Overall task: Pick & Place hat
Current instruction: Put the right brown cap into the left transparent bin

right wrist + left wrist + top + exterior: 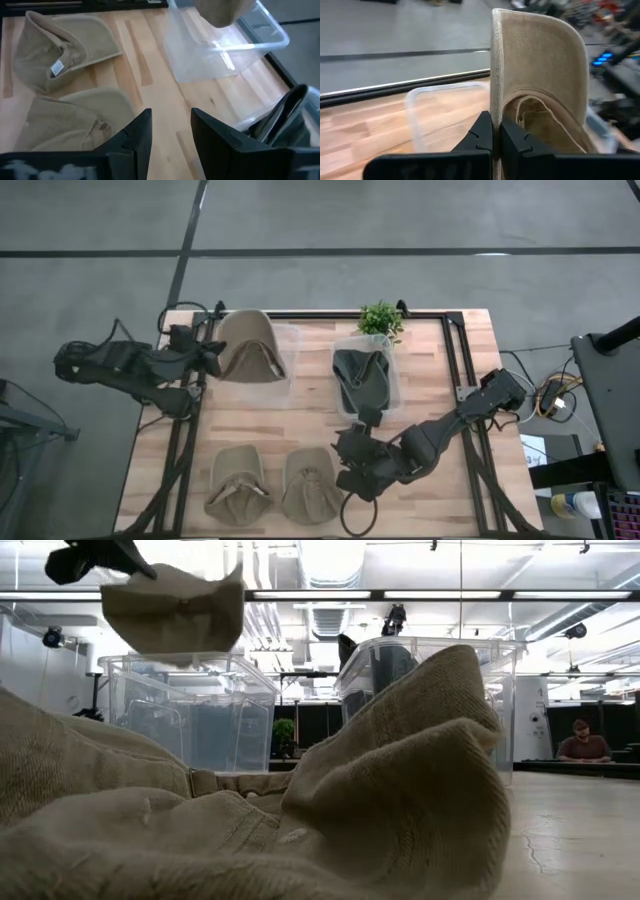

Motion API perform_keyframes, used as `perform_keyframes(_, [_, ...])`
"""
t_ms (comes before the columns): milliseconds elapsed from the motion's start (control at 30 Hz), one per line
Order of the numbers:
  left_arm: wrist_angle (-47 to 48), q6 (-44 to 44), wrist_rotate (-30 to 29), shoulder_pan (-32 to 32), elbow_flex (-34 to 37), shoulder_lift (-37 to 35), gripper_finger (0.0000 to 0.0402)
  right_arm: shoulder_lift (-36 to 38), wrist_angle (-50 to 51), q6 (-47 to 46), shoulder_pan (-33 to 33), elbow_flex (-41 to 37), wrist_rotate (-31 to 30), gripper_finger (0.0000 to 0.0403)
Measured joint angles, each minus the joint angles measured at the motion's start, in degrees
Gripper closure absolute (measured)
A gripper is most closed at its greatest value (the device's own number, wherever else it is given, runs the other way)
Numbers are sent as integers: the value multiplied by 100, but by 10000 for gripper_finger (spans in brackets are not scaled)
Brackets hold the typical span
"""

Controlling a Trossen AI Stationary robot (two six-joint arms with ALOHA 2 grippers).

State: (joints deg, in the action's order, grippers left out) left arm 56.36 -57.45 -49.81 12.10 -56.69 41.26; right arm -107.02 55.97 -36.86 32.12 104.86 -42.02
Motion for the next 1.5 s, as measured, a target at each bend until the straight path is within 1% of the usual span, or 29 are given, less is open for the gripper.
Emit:
perform_keyframes(67, [0, -72, 83, -221, 45, 113, 395, -1, 7, -149, 26, -52, 2, 272])
perform_keyframes(233, [-192, 50, 755, -752, 196, 407, 388, -2, 6, -199, 52, -94, 0, 279])
perform_keyframes(367, [-191, 135, 1175, -1189, 272, 676, 393, -2, 6, -199, 54, -97, 0, 282])
perform_keyframes(467, [-197, 227, 1493, -1385, 286, 897, 393, -2, 12, -204, 65, -100, 0, 280])
perform_keyframes(667, [-303, 377, 1812, -1610, 278, 1304, 383, -2, 21, -216, 65, -108, 0, 273])
perform_keyframes(867, [-387, 342, 1887, -1656, 276, 1670, 383, -2, 23, -214, 65, -108, 0, 277])
perform_keyframes(1000, [-398, 456, 1921, -1772, 278, 1951, 370, -2, 41, -201, 86, -108, 0, 282])
perform_keyframes(1100, [-411, 612, 1923, -1814, 278, 2156, 349, -2, 41, -201, 94, -108, 0, 281])
perform_keyframes(1200, [-417, 870, 1925, -1821, 266, 2329, 319, -2, 38, -199, 102, -108, 0, 276])
perform_keyframes(1333, [-431, 937, 1798, -1819, 152, 2335, 282, -2, 38, -204, 102, -108, 0, 270])
perform_keyframes(1400, [-428, 998, 1741, -1819, 63, 2298, 271, -2, 38, -212, 102, -108, 0, 268])
perform_keyframes(1500, [-433, 1106, 1708, -1802, -108, 2135, 265, -2, 38, -219, 110, -108, 2, 269])
